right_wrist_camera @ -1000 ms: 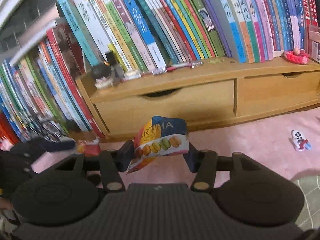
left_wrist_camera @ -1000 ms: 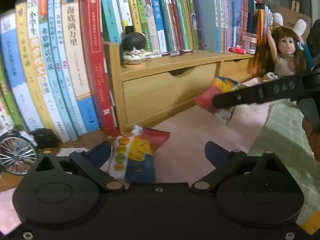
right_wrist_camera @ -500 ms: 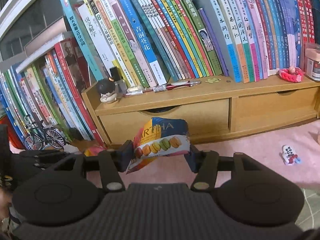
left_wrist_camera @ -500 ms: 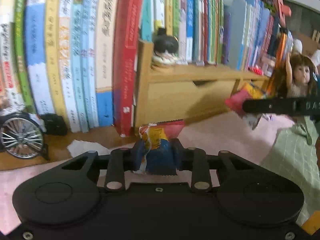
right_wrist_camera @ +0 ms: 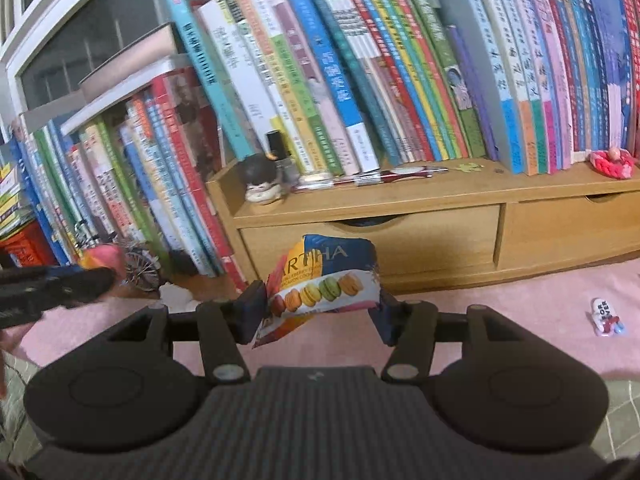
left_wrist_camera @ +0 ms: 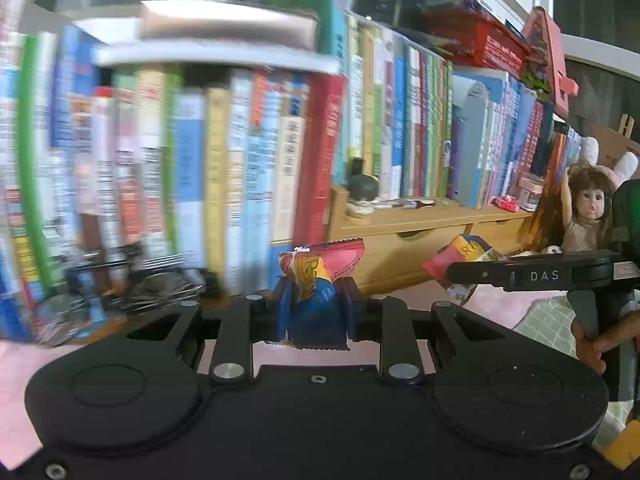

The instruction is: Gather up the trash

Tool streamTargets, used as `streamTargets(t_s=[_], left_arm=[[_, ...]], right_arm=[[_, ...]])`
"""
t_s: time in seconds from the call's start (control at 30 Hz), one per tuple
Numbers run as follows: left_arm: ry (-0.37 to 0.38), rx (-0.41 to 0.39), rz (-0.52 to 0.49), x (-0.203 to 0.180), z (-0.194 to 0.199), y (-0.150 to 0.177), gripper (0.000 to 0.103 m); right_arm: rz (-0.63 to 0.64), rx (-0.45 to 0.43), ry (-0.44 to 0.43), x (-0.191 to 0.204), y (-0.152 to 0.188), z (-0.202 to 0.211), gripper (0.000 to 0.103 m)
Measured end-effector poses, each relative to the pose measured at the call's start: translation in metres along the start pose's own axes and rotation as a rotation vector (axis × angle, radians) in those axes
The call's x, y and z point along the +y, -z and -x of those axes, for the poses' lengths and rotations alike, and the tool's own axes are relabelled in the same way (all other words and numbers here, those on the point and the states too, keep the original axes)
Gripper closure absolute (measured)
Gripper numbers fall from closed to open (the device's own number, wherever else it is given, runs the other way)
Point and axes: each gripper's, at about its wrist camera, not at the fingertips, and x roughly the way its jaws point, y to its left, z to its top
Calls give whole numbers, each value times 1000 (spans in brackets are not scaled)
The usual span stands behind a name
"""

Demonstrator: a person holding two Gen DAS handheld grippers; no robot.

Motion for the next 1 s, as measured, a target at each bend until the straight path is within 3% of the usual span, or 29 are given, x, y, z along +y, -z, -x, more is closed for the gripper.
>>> streamTargets(t_s=[0.23,0.37,0.57,0.73,1.0], left_arm=[[-49,2,55,24,77,14,78],[-26,-5,79,22,118,27,78],[1,18,-77,-18,168,49,78],[69,30,-117,-51,206,84,78],[133,58,-149,-94,258,134,78]], right_arm=[[-30,-11,-37,20,12,33,43],[-37,-2,-48,30,20,60,44],[-15,0,-108,49,34,108,44],[-32,-13,-170,57,45,150,44],[62,-16,-181,84,77,209,43]])
